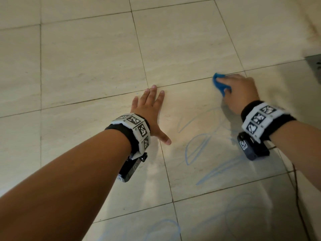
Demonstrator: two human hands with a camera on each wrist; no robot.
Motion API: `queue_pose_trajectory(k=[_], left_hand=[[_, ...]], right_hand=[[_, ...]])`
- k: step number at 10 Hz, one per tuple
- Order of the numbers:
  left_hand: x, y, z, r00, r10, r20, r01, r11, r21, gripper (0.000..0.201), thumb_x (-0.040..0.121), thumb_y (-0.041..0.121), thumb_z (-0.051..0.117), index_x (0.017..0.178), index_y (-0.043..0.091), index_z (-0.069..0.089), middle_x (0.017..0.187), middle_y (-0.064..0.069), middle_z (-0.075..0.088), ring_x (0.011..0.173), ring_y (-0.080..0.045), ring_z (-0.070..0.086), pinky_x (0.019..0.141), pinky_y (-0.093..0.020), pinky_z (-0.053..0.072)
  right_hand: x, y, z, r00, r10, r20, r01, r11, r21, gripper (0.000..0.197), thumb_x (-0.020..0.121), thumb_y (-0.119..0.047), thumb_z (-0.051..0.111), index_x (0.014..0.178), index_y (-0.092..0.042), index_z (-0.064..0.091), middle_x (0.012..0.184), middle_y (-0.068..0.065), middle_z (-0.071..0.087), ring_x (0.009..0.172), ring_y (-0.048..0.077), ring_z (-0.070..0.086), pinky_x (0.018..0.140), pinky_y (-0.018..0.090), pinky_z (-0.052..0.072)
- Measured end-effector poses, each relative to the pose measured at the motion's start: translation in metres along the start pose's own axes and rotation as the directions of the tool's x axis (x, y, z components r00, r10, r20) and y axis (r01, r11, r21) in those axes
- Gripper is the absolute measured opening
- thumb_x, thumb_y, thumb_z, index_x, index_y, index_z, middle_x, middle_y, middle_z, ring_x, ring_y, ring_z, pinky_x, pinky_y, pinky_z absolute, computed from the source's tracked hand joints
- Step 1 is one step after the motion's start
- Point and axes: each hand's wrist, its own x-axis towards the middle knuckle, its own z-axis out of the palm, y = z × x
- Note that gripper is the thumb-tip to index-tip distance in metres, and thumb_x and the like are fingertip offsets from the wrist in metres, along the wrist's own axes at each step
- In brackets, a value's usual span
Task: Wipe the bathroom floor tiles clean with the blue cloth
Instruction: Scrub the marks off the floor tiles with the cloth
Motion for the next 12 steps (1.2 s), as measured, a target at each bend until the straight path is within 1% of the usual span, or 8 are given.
queue_pose_trajectory(k=[1,4,5,7,9,10,11,12], left_hand=[[-0.002,-0.001,-0.002,1.000,0.003,0.002,-0.003,1.000,-0.011,0.153,0.048,0.078,0.074,0.145,0.023,-0.031,0.152,-0.002,-0.038,0.144,-0.022,-0.028,0.118,-0.046,-0.009],[-0.011,0.010,-0.011,0.999,-0.014,0.029,0.015,0.999,-0.051,0.150,0.052,0.066,0.082,0.150,0.021,-0.021,0.156,-0.005,-0.031,0.146,-0.024,-0.021,0.119,-0.052,-0.002],[-0.019,0.010,-0.001,0.999,0.033,0.030,-0.033,0.999,-0.010,0.148,0.055,0.069,0.079,0.148,0.022,-0.026,0.154,-0.005,-0.035,0.145,-0.025,-0.024,0.118,-0.053,-0.005],[-0.028,-0.003,0.015,1.000,0.020,0.003,-0.020,1.000,-0.016,0.147,0.055,0.080,0.070,0.147,0.019,-0.028,0.153,-0.004,-0.036,0.144,-0.022,-0.027,0.118,-0.047,-0.009],[-0.026,-0.002,0.015,1.000,0.009,0.011,-0.009,0.999,0.031,0.151,0.052,0.080,0.071,0.147,0.017,-0.029,0.153,-0.007,-0.036,0.144,-0.024,-0.026,0.119,-0.048,-0.006],[-0.027,-0.001,0.015,1.000,0.010,-0.001,-0.010,1.000,0.027,0.151,0.052,0.080,0.071,0.147,0.017,-0.028,0.154,-0.006,-0.035,0.144,-0.024,-0.025,0.119,-0.047,-0.007],[-0.027,-0.001,0.015,1.000,0.010,-0.012,-0.009,1.000,0.026,0.151,0.052,0.080,0.071,0.147,0.017,-0.028,0.154,-0.006,-0.035,0.145,-0.024,-0.025,0.119,-0.048,-0.007],[-0.026,-0.002,0.018,1.000,0.011,-0.023,-0.010,0.999,0.035,0.151,0.052,0.081,0.070,0.147,0.016,-0.028,0.154,-0.007,-0.034,0.145,-0.025,-0.024,0.119,-0.048,-0.006]], right_hand=[[-0.023,-0.014,0.010,0.985,-0.169,0.041,0.165,0.984,0.073,0.045,0.086,0.004,0.050,0.124,-0.018,0.062,0.134,0.007,0.052,0.112,0.038,0.046,0.103,0.032,0.029],[-0.038,-0.063,0.011,0.985,-0.064,0.162,0.079,0.993,-0.087,0.049,0.091,-0.009,0.044,0.138,-0.023,0.045,0.143,0.003,0.039,0.115,0.035,0.038,0.101,0.036,0.031],[-0.070,-0.083,0.021,0.878,-0.403,0.258,0.402,0.914,0.059,0.047,0.090,-0.008,0.047,0.133,-0.028,0.052,0.139,-0.004,0.044,0.110,0.029,0.041,0.101,0.035,0.033],[-0.046,-0.067,0.022,1.000,0.012,0.001,-0.012,0.990,0.142,0.047,0.087,0.005,0.049,0.126,-0.019,0.059,0.128,0.005,0.051,0.112,0.030,0.039,0.099,0.022,0.030],[-0.074,-0.087,0.036,0.848,-0.496,0.190,0.476,0.868,0.143,0.047,0.082,0.003,0.056,0.118,-0.025,0.065,0.122,-0.001,0.058,0.095,0.028,0.045,0.089,0.031,0.037],[-0.040,-0.056,0.026,0.985,-0.174,0.013,0.169,0.970,0.177,0.046,0.080,0.007,0.052,0.114,-0.021,0.067,0.118,0.007,0.059,0.104,0.035,0.050,0.098,0.037,0.041],[-0.048,-0.061,0.023,0.998,-0.062,0.029,0.058,0.989,0.133,0.045,0.083,0.006,0.050,0.117,-0.020,0.066,0.121,0.006,0.056,0.106,0.035,0.046,0.096,0.027,0.033],[-0.095,-0.089,0.030,0.856,-0.485,0.177,0.467,0.874,0.133,0.046,0.077,0.004,0.062,0.113,-0.023,0.068,0.117,0.004,0.061,0.089,0.034,0.049,0.085,0.034,0.039]])
